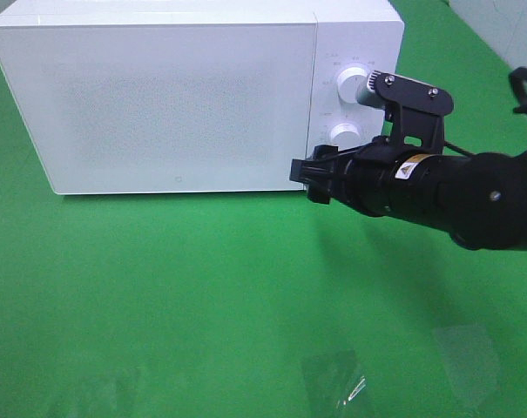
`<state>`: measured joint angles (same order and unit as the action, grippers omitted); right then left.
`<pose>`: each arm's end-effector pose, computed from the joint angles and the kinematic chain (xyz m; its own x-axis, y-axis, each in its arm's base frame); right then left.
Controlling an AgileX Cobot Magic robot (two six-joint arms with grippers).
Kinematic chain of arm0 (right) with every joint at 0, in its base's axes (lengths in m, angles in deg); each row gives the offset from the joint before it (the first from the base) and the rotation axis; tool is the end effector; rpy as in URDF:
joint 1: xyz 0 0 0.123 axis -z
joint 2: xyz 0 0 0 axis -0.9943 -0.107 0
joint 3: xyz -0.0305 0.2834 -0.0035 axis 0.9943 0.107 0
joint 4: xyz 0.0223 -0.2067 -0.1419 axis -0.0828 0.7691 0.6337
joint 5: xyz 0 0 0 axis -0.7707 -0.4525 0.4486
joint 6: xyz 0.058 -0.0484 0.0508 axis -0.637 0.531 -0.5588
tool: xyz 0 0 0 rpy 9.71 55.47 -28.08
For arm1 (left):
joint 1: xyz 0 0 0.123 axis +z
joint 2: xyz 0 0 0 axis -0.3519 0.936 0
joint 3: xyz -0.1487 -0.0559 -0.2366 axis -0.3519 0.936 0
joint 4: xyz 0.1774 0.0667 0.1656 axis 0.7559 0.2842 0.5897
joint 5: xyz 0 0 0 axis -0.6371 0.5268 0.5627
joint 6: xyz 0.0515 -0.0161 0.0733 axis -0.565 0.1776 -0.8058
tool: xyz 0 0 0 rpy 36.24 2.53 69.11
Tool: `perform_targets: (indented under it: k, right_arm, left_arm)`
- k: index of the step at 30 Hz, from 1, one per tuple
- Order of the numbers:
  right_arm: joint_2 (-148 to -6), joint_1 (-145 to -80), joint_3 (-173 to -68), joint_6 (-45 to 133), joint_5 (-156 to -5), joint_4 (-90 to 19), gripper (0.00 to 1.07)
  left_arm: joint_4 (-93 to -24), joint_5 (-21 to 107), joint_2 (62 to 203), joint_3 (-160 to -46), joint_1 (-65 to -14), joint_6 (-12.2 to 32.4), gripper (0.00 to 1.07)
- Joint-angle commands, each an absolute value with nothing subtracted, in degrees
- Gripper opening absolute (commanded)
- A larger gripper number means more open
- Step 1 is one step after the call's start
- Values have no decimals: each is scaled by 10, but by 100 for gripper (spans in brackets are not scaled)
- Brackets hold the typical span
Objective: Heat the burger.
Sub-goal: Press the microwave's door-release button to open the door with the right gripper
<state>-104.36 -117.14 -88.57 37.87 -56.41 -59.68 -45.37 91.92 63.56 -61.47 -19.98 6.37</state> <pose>0.2655 0.1538 0.1624 -0.5401 0.1096 -0.8344 -0.2048 0.9446 0.2566 -0.0056 -0.0018 0.2781 -0.4388 0.1156 -0.8911 0.0587 0.9933 0.0999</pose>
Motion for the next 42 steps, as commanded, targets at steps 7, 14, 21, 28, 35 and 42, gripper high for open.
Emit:
perform_targets:
  k: [7, 14, 21, 28, 35, 42]
  right_arm:
    - [-907, -1076, -889, 430, -826, -470, 73]
    - [-774, -1036, -926, 430, -1040, -420, 73]
    - [-655, -1036, -928, 430, -1201, -415, 73]
    - [-567, -1036, -928, 429, -1276, -410, 74]
    - [-453, -1036, -897, 428, -1311, -388, 84]
    - [-350, -998, -888, 411, -1344, -378, 82]
  left_arm:
    - [-457, 911, 622, -614, -199, 65, 100]
    - [-457, 911, 622, -614, -199, 65, 100]
    - [-457, 911, 622, -614, -199, 65, 100]
    - [-457, 911, 622, -614, -199, 65, 100]
    - [-457, 911, 622, -614, -199, 65, 100]
    - [-457, 911, 622, -614, -199, 65, 100]
